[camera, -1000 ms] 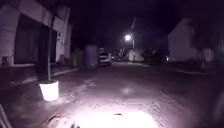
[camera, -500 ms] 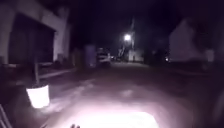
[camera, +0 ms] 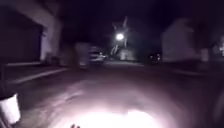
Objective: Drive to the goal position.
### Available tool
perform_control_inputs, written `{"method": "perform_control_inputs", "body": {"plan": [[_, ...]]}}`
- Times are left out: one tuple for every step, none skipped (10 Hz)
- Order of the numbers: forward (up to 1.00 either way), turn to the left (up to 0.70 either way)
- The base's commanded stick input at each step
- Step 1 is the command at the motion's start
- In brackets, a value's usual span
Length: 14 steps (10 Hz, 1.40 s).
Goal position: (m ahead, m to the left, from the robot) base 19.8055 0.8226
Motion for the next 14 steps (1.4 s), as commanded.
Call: {"method": "perform_control_inputs", "body": {"plan": [[1.0, 0.0], [1.0, 0.0], [1.0, 0.0], [1.0, 0.0], [1.0, 0.0], [1.0, 0.0], [1.0, 0.0], [1.0, 0.0], [1.0, 0.0], [1.0, 0.0], [1.0, 0.0], [1.0, 0.0], [1.0, 0.0], [1.0, 0.0]]}}
